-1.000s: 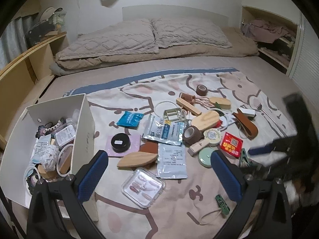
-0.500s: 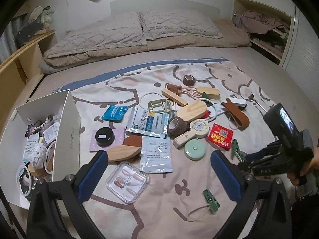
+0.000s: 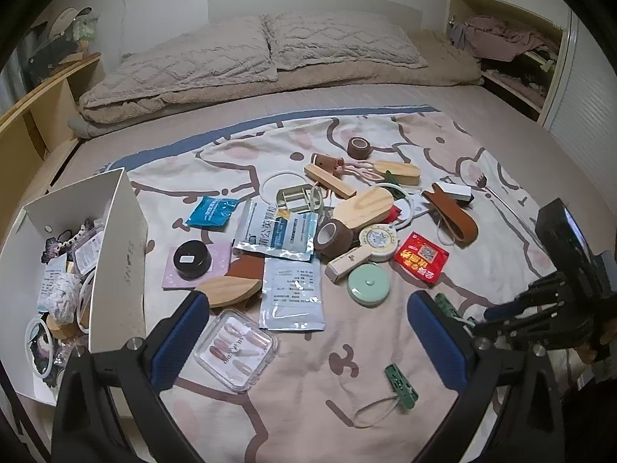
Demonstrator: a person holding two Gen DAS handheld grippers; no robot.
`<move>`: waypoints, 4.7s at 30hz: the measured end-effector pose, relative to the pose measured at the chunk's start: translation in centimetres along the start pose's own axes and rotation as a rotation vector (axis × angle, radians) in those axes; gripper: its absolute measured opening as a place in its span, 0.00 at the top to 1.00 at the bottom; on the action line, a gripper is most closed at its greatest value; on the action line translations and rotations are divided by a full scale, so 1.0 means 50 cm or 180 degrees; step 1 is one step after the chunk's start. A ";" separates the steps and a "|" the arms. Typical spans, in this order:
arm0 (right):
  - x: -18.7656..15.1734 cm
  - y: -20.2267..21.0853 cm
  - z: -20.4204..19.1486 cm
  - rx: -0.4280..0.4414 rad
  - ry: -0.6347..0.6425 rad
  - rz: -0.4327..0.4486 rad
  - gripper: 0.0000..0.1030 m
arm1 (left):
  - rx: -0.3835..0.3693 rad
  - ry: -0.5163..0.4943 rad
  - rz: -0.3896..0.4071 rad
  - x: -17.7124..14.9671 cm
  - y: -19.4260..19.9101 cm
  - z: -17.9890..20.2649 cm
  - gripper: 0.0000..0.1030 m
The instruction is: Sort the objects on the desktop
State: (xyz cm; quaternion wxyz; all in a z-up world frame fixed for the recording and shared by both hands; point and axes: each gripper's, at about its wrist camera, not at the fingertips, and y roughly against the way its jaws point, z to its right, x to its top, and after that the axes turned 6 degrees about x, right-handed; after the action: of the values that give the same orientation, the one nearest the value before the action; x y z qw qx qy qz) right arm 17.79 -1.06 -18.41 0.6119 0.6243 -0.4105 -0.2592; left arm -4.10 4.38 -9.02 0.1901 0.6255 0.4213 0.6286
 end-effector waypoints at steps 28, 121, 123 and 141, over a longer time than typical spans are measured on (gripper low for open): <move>0.104 0.008 0.046 -0.0247 -0.0672 0.0327 0.75 | 0.0019 0.0057 -0.0186 0.000 -0.045 0.002 0.00; -0.054 0.039 0.093 -0.0195 0.0232 0.0080 0.90 | 0.0018 -0.0709 -0.1284 -0.159 -0.174 0.151 0.02; -0.052 0.050 0.107 -0.0197 0.0205 0.0121 0.90 | 0.0037 -0.0655 -0.1288 -0.160 -0.172 0.133 0.02; -0.040 0.101 0.183 -0.0594 0.0568 0.0311 0.21 | 0.0028 -0.0648 -0.0985 -0.139 -0.134 0.064 0.02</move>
State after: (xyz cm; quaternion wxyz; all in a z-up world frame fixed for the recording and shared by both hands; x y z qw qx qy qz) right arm 8.20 -3.99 -14.89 0.7133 0.5645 -0.3586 -0.2096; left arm -1.99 3.84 -18.94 0.3235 0.6144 0.4938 0.5235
